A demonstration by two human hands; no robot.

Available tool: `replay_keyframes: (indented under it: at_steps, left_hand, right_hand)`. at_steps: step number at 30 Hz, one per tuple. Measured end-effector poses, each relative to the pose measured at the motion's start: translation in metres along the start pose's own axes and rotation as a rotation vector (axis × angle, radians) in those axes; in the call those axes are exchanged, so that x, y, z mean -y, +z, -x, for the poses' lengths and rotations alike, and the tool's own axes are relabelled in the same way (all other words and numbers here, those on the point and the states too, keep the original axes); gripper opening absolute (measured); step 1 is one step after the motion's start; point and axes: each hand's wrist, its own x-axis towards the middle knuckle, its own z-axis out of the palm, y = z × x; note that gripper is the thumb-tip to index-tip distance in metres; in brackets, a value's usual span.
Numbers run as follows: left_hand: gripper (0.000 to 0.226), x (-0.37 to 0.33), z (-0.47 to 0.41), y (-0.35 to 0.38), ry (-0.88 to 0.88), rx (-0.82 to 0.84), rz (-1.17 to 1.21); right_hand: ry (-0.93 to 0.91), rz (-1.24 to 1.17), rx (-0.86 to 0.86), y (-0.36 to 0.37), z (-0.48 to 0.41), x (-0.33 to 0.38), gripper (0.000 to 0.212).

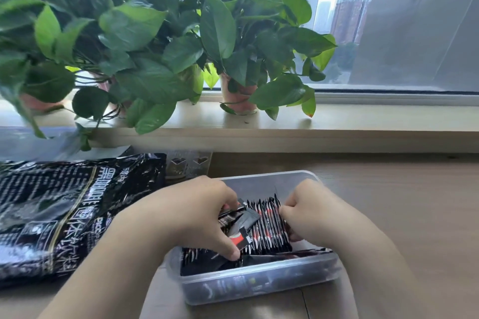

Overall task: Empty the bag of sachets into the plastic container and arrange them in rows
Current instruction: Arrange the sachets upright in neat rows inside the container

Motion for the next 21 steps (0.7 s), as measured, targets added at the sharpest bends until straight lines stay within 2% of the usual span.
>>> replay_keyframes:
  at_steps: [7, 12, 21]
  left_hand:
    - [0.056, 0.002, -0.01, 0.003, -0.002, -0.032, -0.002]
    - [0.058, 0.002, -0.016, 0.003, -0.034, -0.007, 0.031]
    - [0.041, 0.006, -0.015, 0.005, -0.038, -0.066, 0.092]
  right_hand:
    - [-0.028, 0.096, 0.066, -0.008, 0.002, 0.001, 0.017]
    - [-0.011, 0.178, 0.021, -0.004, -0.002, 0.0, 0.013]
    - [0.012, 0.204, 0.009, -0.009, 0.003, 0.004, 0.017]
